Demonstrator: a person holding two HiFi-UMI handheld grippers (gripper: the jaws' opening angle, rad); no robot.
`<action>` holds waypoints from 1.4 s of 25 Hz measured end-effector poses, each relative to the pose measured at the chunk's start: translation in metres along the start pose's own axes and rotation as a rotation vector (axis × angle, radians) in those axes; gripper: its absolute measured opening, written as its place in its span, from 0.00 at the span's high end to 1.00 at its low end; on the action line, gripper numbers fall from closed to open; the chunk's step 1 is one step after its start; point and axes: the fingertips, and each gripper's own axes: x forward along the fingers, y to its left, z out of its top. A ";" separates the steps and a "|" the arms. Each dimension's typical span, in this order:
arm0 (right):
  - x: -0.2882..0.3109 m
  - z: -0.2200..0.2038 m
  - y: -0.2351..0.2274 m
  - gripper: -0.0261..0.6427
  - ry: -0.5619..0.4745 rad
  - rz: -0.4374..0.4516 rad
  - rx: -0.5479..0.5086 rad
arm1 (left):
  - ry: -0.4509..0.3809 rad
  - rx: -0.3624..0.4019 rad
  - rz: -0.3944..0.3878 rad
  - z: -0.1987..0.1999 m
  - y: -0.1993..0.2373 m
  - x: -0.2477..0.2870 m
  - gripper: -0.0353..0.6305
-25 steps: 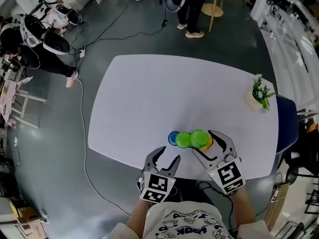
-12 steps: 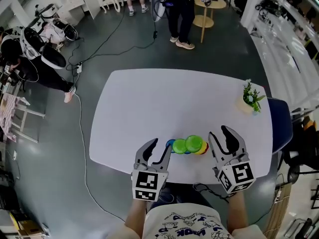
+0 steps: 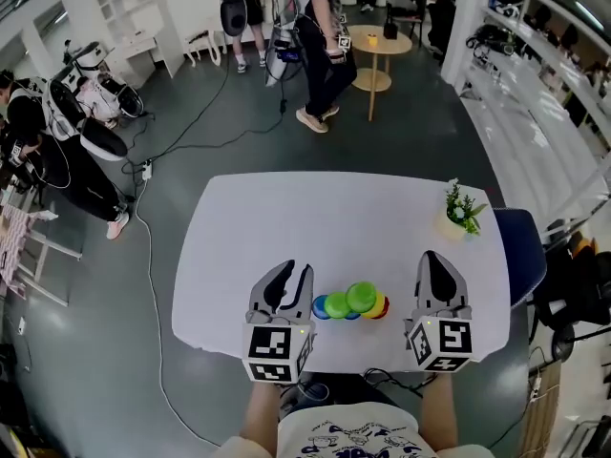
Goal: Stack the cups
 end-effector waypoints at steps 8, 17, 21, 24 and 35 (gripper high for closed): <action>-0.008 0.024 0.009 0.94 -0.051 -0.037 0.007 | -0.094 0.059 0.060 0.042 0.004 -0.010 0.92; -0.014 0.027 0.016 0.94 -0.061 -0.041 0.003 | -0.125 0.020 0.072 0.044 0.004 -0.017 0.93; -0.012 0.025 0.016 0.94 -0.055 -0.036 0.010 | -0.129 0.017 0.071 0.045 0.005 -0.017 0.93; -0.010 0.025 0.016 0.94 -0.049 -0.034 0.006 | -0.125 0.019 0.067 0.046 0.004 -0.015 0.93; -0.003 0.027 0.014 0.94 -0.038 -0.039 0.006 | -0.114 0.027 0.060 0.052 0.007 -0.009 0.93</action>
